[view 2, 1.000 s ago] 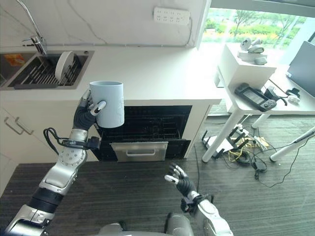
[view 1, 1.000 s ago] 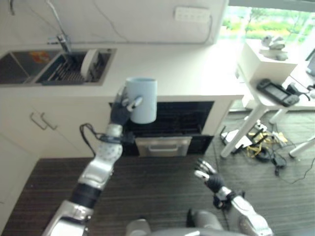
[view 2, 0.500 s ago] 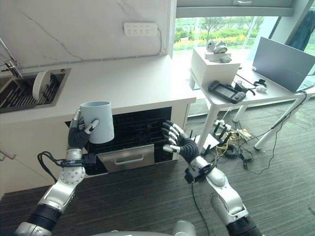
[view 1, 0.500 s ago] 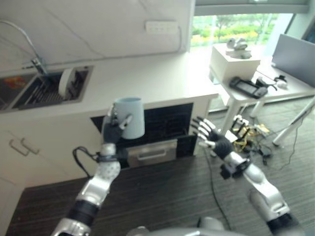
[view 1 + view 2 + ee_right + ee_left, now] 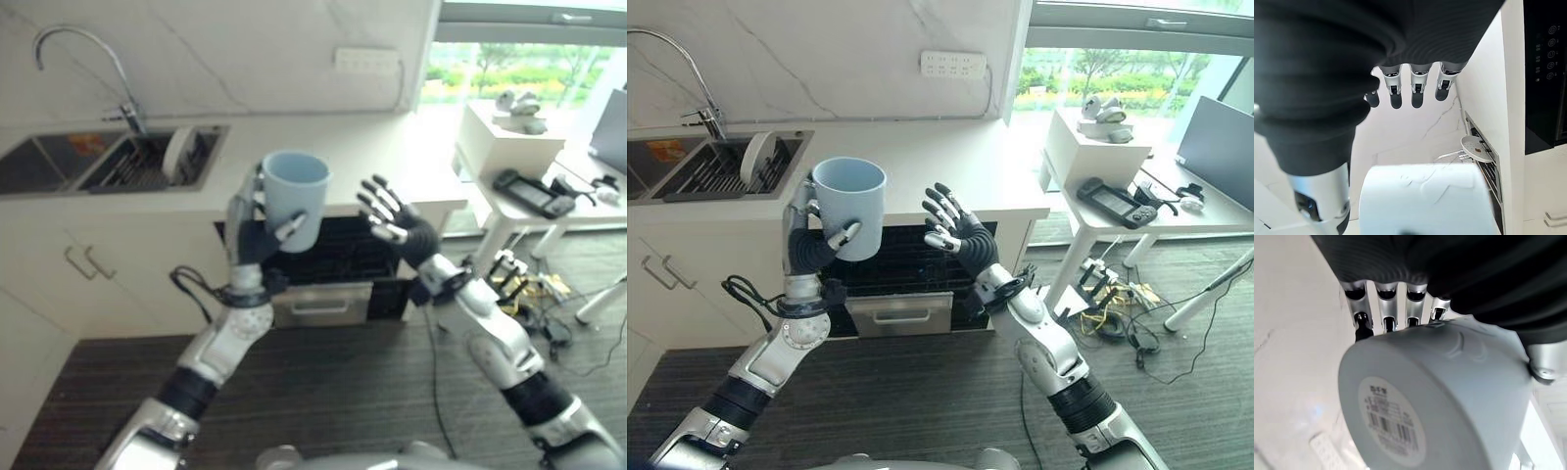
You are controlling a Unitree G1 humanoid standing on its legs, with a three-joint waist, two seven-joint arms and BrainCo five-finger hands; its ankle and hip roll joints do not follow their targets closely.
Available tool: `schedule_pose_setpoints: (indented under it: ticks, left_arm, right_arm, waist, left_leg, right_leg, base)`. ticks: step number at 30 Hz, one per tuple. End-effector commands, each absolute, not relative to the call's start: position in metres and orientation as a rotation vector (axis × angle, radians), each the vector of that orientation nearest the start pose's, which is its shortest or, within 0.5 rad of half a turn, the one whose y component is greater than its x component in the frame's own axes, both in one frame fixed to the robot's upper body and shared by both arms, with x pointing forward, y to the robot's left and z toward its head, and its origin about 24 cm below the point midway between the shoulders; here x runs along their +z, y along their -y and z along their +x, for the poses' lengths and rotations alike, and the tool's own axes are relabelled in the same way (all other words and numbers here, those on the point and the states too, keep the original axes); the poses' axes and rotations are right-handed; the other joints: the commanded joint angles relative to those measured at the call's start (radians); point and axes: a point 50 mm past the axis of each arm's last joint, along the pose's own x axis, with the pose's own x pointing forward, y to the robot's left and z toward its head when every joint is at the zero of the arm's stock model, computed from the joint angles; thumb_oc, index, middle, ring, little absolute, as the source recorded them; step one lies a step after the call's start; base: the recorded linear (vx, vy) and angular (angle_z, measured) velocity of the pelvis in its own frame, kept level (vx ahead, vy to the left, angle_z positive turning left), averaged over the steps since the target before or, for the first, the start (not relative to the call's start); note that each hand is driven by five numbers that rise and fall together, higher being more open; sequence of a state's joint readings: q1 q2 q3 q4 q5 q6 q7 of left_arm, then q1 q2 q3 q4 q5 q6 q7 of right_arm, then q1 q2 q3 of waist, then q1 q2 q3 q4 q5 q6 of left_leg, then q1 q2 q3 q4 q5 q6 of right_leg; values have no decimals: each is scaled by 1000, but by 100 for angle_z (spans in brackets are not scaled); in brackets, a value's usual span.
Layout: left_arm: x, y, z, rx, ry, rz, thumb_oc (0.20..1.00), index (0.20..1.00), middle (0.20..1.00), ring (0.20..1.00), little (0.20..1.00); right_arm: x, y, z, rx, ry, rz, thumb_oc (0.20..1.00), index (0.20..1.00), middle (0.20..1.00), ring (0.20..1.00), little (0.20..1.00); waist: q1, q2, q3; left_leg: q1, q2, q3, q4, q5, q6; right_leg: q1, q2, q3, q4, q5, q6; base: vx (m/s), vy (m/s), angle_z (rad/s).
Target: Place the dishes in the dishwasher.
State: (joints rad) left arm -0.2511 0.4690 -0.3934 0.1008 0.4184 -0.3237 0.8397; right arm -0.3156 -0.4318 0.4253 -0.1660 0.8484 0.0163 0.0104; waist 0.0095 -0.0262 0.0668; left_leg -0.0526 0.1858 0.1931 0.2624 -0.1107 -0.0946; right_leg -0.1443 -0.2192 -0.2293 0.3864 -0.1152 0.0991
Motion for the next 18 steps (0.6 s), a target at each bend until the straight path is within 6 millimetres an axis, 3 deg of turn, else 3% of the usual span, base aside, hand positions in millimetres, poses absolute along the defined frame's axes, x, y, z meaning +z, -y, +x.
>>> schedule_pose_setpoints:
  ticks: [1,5,12,18]
  left_arm:
    - [133,-147,277,305,897,697,200,200,200,200,200]
    - [125,-139,278,298,923,793,200,200,200,200,200]
    - [115,-139,279,311,931,876,200,200,200,200,200]
    - [120,-136,282,327,947,872,200,200,200,200,200]
  right_arm:
    - [162,79,276,711,206,543,1000,1000,1000,1000,1000]
    - [171,61,273,770,165,674,1000,1000,1000,1000,1000]
    - [178,49,270,794,180,636,1000,1000,1000,1000,1000]
    - [178,43,272,803,167,632,1000,1000,1000,1000,1000]
  waist:
    - [-1,-18,-11]
    - [9,-21,-6]
    - [12,-17,-8]
    - [14,-14,-17]
  left_leg:
    - [-12,-5,-79,38,-37,2]
    - [-17,-6,-88,38,-39,1]
    - [-21,0,-81,38,-35,0]
    - [-18,4,-83,38,-32,-2]
  right_leg:
    - [64,-21,104,-86,23,75]
    - [62,-18,102,-86,22,78]
    - [57,-22,97,-86,24,80]
    - [66,-22,92,-86,21,76]
  base:
    - [0,0,0]
    - [-3,-3,1]
    - [-9,4,4]
    - [0,0,0]
